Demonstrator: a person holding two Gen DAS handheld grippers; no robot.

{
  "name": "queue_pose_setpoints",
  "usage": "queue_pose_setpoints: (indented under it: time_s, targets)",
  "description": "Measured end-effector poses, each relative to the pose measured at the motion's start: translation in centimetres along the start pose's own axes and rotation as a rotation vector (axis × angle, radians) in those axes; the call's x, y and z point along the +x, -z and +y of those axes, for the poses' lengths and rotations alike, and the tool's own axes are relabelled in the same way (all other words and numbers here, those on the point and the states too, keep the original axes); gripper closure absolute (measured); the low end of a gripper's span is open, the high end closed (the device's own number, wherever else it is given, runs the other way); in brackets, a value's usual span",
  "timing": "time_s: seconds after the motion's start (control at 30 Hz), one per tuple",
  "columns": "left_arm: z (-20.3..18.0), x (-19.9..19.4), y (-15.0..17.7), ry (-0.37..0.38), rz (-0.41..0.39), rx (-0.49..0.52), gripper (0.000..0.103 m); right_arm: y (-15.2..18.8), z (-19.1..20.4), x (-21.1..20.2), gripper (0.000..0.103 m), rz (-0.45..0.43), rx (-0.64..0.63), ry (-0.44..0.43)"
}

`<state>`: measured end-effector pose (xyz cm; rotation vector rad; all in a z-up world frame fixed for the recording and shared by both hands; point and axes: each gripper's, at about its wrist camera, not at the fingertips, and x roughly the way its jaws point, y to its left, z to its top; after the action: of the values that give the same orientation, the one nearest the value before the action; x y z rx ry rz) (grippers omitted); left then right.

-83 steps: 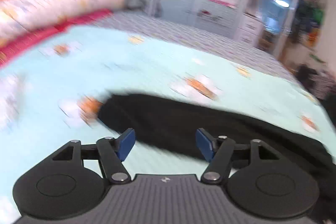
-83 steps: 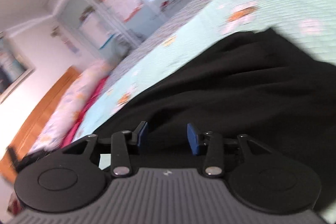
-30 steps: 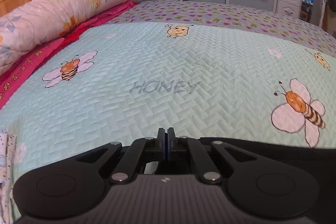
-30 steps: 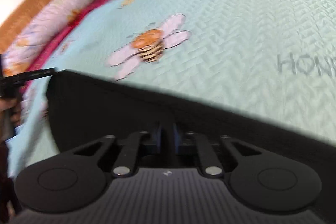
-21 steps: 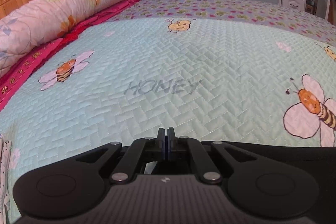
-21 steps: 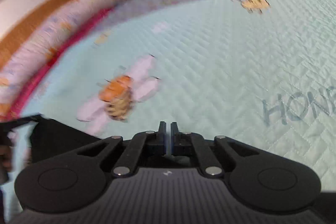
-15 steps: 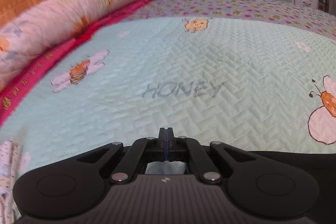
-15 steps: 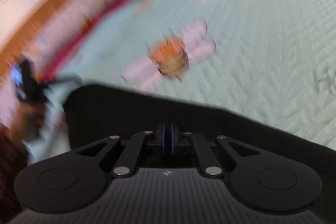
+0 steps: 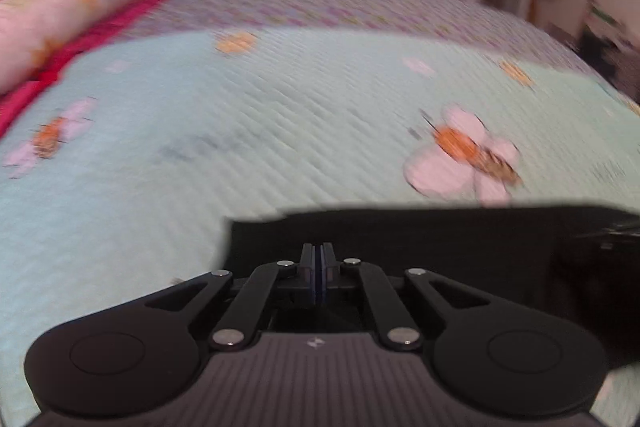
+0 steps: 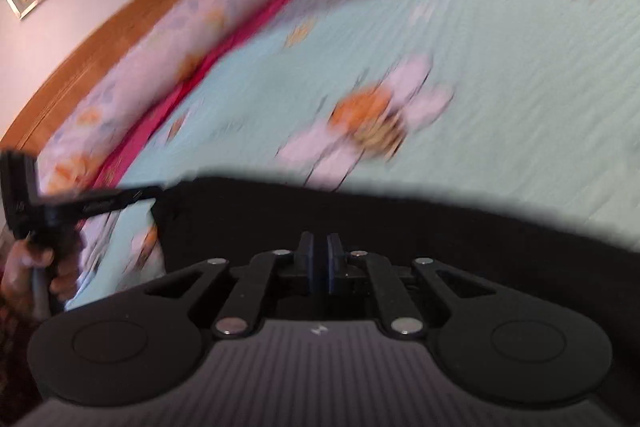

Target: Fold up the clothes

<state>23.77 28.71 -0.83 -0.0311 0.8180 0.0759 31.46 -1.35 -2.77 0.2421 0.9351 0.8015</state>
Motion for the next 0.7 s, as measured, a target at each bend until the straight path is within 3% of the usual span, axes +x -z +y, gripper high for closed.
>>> queue_pose_setpoints:
  time_s: [0.1, 0.2, 0.33, 0.4, 0.43, 0.53, 0.57, 0.6, 0.67, 0.7]
  targets:
    - [1.8, 3.2, 0.4, -0.022, 0.043, -0.087, 0.100, -0.7, -1.4, 2.6, 0.103, -0.018, 0.002, 0.071]
    - [3.0, 4.1, 0.2, -0.043, 0.051, -0.161, 0.100, -1.9, -3.0, 1.8, 0.103, -0.074, 0.102, 0.087]
    - [2.2, 2.4, -0.2, -0.175, 0.003, -0.102, 0.100, -1.3, -3.3, -1.7, 0.092, -0.117, 0.116, 0.091]
    - [1.7, 1.5, -0.2, -0.174, -0.011, -0.079, 0.100, -0.3, -3.5, -3.8, 0.091, -0.118, 0.111, 0.087]
    - [1.2, 1.2, -0.1, -0.134, -0.011, -0.058, 0.099, 0.7, -3.9, -4.9, 0.090, -0.097, 0.117, 0.094]
    - [-1.8, 2.4, 1.3, -0.109, 0.078, 0.093, 0.093, 2.9, -6.0, -7.4, 0.087, -0.044, 0.114, 0.185]
    - [-2.5, 3.4, 1.8, -0.155, 0.116, 0.126, 0.093, 3.3, -7.1, -7.8, 0.092, -0.041, 0.108, 0.241]
    - [-2.7, 3.8, 1.8, -0.192, 0.126, 0.116, 0.093, 3.3, -8.1, -8.9, 0.103, -0.067, 0.128, 0.280]
    - [-2.8, 3.6, 1.6, -0.232, 0.114, 0.063, 0.093, 3.0, -10.0, -11.5, 0.103, -0.133, 0.179, 0.350]
    - [-2.9, 3.5, 1.5, -0.253, 0.108, 0.037, 0.093, 3.0, -10.7, -13.6, 0.096, -0.179, 0.207, 0.345]
